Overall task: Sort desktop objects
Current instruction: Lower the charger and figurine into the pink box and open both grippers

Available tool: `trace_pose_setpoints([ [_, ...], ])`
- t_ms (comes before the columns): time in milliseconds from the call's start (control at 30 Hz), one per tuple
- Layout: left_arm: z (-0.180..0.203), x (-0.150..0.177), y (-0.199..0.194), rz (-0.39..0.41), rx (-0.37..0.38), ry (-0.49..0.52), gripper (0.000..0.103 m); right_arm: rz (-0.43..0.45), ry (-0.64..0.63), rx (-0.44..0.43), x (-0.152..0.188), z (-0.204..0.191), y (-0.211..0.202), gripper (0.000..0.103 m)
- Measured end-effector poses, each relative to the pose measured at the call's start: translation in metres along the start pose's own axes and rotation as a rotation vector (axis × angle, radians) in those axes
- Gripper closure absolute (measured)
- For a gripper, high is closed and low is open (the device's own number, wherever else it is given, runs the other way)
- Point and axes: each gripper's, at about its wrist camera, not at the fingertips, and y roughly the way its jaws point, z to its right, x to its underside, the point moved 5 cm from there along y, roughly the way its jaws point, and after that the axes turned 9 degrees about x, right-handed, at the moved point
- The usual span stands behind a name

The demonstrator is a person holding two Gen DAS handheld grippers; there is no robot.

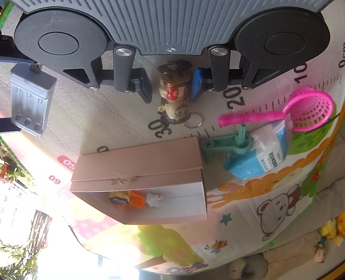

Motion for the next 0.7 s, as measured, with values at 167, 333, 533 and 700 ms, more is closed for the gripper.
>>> trace_pose_setpoints([
  [167, 0.005, -0.007, -0.034, 0.102, -0.022, 0.037, 0.069, 0.08, 0.017, 0.011, -0.023, 0.014, -0.027, 0.011],
  [333, 0.011, -0.072, -0.065, 0.264, -0.017, 0.109, 0.069, 0.254, 0.002, 0.072, -0.088, 0.038, -0.051, 0.011],
  [533, -0.003, -0.165, -0.045, 0.363, -0.006, 0.101, 0.045, 0.334, -0.091, 0.155, -0.156, 0.049, -0.001, 0.003],
  [700, -0.034, -0.146, -0.034, 0.316, -0.028, 0.016, 0.031, 0.203, -0.032, 0.139, -0.138, 0.055, 0.043, 0.003],
])
